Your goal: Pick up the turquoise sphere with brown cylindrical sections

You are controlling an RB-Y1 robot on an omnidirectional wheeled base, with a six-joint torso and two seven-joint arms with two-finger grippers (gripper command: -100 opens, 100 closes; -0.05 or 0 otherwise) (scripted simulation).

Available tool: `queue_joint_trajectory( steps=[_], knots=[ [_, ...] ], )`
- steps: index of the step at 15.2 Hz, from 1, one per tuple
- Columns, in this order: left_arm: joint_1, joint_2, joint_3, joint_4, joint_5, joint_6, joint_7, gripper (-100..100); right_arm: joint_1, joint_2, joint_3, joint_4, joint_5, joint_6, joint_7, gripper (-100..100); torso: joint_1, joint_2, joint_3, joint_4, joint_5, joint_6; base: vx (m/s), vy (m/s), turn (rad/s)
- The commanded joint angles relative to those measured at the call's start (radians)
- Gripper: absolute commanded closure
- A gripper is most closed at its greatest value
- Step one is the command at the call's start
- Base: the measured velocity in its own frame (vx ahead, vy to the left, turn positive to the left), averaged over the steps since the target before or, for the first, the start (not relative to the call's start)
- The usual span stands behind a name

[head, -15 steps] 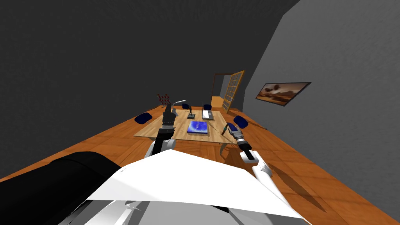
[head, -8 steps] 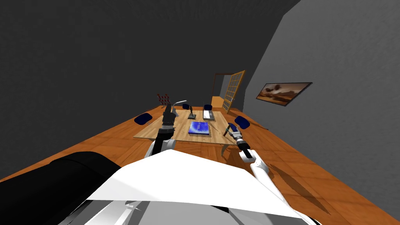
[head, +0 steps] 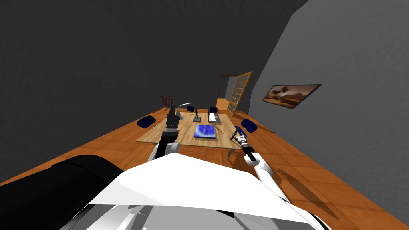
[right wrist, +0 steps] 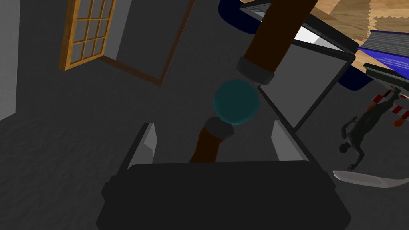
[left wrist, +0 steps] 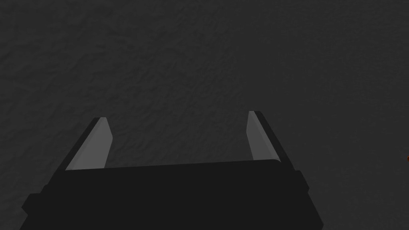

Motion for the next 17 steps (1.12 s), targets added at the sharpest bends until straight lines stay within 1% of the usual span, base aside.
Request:
queue_joint_trajectory(
  steps=[1, 3, 4, 5, 6, 11, 12, 13, 14, 15, 16, 17],
  knots=[
    [0.000, 0.000, 0.000, 0.000, 0.000, 0.000, 0.000, 0, -0.017, 0.003, -0.005, 0.035, 0.014, 0.003, 0.027, -100, 0.000, 0.000, 0.000, 0.000, 0.000, 0.000, 0.006, 0.012, 0.008],
    [0.000, 0.000, 0.000, 0.000, 0.000, 0.000, 0.000, 0, -0.026, 0.006, -0.008, 0.055, 0.022, 0.005, 0.042, -100, 0.000, 0.000, 0.000, 0.000, 0.000, 0.000, 0.014, 0.029, 0.000],
    [0.000, 0.000, 0.000, 0.000, 0.000, 0.000, 0.000, 0, -0.019, 0.004, -0.005, 0.037, 0.017, 0.007, 0.028, -100, 0.001, 0.000, 0.000, 0.000, 0.000, 0.000, 0.009, 0.023, -0.004],
    [0.000, 0.000, 0.000, 0.000, 0.000, 0.000, 0.000, 0, -0.021, 0.005, -0.005, 0.041, 0.018, 0.007, 0.032, -100, 0.001, 0.000, 0.000, 0.000, 0.000, 0.000, 0.003, 0.008, -0.001],
    [0.000, 0.000, 0.000, 0.000, 0.000, 0.000, 0.000, 0, -0.021, 0.005, -0.005, 0.041, 0.018, 0.007, 0.033, 100, 0.000, 0.000, 0.000, 0.000, 0.000, 0.000, 0.000, 0.000, 0.000],
    [0.000, 0.000, 0.000, 0.000, 0.000, 0.000, 0.000, 0, -0.019, 0.006, -0.005, 0.042, 0.018, 0.007, 0.032, 100, -0.001, 0.000, 0.000, 0.001, 0.000, 0.000, -0.001, 0.000, -0.003],
    [0.000, 0.000, 0.000, 0.000, 0.000, 0.000, 0.000, 0, -0.038, -0.007, -0.012, 0.048, 0.018, 0.037, 0.027, -100, -0.001, 0.000, 0.000, 0.001, 0.000, 0.000, 0.017, -0.001, 0.156],
    [0.000, 0.000, 0.000, 0.000, 0.000, 0.000, 0.000, 0, -0.044, -0.011, -0.014, 0.050, 0.018, 0.047, 0.025, -100, -0.001, -0.001, 0.000, 0.001, 0.000, -0.001, 0.039, -0.010, 0.239],
    [0.000, 0.000, 0.000, 0.000, 0.000, 0.000, 0.000, 0, -0.027, -0.002, -0.007, 0.030, 0.020, 0.036, 0.026, -100, -0.001, -0.002, -0.001, 0.001, 0.000, -0.001, 0.028, -0.013, 0.091],
    [0.000, 0.000, 0.000, 0.000, 0.000, 0.000, 0.000, 0, -0.041, 0.004, -0.028, 0.034, 0.015, 0.059, 0.038, -100, -0.002, -0.002, -0.001, 0.000, 0.000, -0.001, 0.039, -0.020, 0.171],
    [0.000, 0.000, 0.000, 0.000, 0.000, 0.000, 0.000, 0, -0.030, -0.001, -0.013, 0.027, 0.019, 0.049, 0.026, -100, -0.002, -0.003, -0.001, 0.000, 0.000, -0.001, 0.033, -0.021, 0.105],
    [0.000, 0.000, 0.000, 0.000, 0.000, 0.000, 0.000, 0, -0.031, 0.000, -0.015, 0.026, 0.018, 0.052, 0.028, 100, -0.002, -0.003, -0.001, 0.000, 0.000, -0.001, 0.011, -0.008, 0.004]
  ],
)
